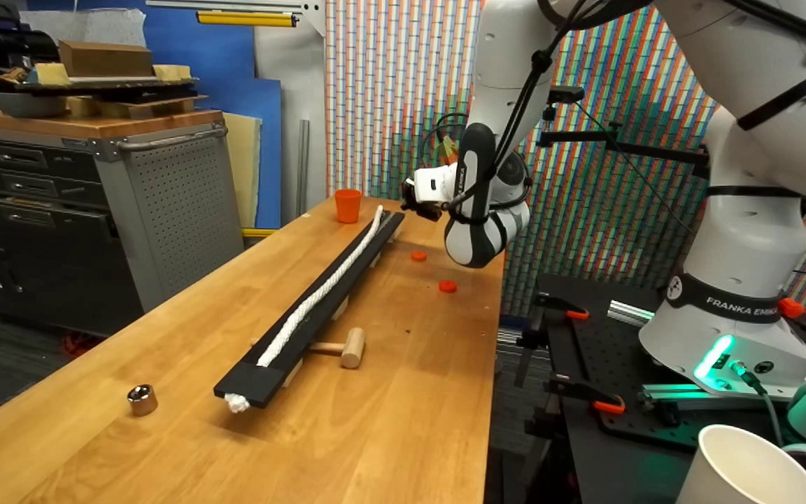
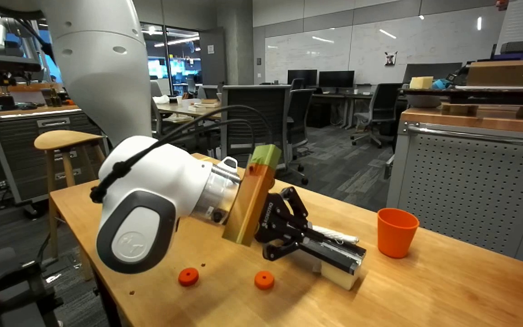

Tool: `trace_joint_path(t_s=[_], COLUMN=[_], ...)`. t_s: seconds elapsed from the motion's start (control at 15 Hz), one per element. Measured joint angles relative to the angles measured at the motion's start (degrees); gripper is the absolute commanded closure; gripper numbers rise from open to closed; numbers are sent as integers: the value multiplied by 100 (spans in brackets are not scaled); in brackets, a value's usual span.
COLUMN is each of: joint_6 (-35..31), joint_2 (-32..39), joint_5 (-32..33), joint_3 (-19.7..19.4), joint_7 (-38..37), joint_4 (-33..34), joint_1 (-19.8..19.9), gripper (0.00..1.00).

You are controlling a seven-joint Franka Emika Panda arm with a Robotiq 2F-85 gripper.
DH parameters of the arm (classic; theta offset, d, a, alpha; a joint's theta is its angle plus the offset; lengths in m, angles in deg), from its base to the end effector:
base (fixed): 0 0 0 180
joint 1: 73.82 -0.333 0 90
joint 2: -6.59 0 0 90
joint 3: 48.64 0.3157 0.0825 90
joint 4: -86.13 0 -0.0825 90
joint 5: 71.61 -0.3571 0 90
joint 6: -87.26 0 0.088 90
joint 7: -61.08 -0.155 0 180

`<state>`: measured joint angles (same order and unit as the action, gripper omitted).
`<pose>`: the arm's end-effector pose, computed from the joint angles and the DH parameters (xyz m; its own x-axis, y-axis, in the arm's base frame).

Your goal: Set the rope along the middle of the black object

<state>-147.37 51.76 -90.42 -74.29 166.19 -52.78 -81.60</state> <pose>0.4848 -0.2120 0.1589 0.3223 0.8033 -0.5009 0.6739 0.1768 0.7173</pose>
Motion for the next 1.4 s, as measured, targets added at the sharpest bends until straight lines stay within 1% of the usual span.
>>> trace_joint_path(t_s=[0.13, 0.27, 0.33, 0.47, 0.53, 0.67, 0.8, 0.87, 1.0, 1.07, 1.13, 1.2, 1.27, 1.33, 1.4], joint_6=[38, 398, 643, 1194, 1507, 2204, 3015, 3441, 4142, 4344, 4347, 4303, 4427, 4630, 4638], joint_2=[-348, -752, -929, -1128, -1138, -1064, -913, -830, -656, -579, -572, -584, -543, -470, -457], joint_5=[-870, -1875, -2370, -3329, -3814, -4755, -5688, -6166, -7087, -7404, -7244, -6904, -6927, -7047, -6837], joint_3=[-17, -246, -453, -996, -1289, -1793, -2123, -2201, -2181, -2078, -1824, -1489, -1336, -1336, -1207], joint_7=[60, 114, 179, 380, 504, 840, 1288, 1507, 1857, 1895, 1566, 1017, 788, 715, 358], joint_4=[-313, -609, -718, -853, -887, -943, -987, -1001, -1012, -1033, -1111, -1199, -1237, -1252, -1298], joint_1=[-389, -977, -1326, -2069, -2448, -3133, -3701, -3920, -4137, -4114, -3914, -3599, -3421, -3355, -3168], gripper=[97, 96, 96, 95, 94, 94, 95, 95, 95, 95, 96, 96, 96, 95, 95])
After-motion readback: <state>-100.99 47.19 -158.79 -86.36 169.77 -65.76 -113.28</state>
